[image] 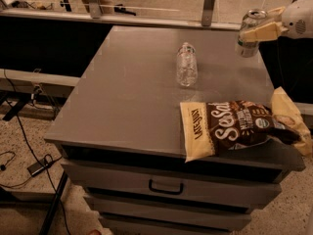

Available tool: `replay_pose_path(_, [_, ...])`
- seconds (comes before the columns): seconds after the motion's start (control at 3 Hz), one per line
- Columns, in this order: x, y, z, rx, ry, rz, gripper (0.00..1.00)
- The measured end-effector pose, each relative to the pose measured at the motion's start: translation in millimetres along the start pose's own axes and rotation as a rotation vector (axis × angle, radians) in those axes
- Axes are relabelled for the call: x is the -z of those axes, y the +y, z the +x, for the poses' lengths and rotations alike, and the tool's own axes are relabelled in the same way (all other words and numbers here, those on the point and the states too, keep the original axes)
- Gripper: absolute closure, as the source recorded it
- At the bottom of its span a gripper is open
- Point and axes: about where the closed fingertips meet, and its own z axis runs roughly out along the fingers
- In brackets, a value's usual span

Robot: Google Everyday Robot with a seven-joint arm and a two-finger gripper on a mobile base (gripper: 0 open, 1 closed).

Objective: Pick 7up can

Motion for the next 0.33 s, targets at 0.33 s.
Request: replay_pose_path(0.33, [-1.0, 0.2, 0.5, -0.001, 0.0, -0.001, 1.0])
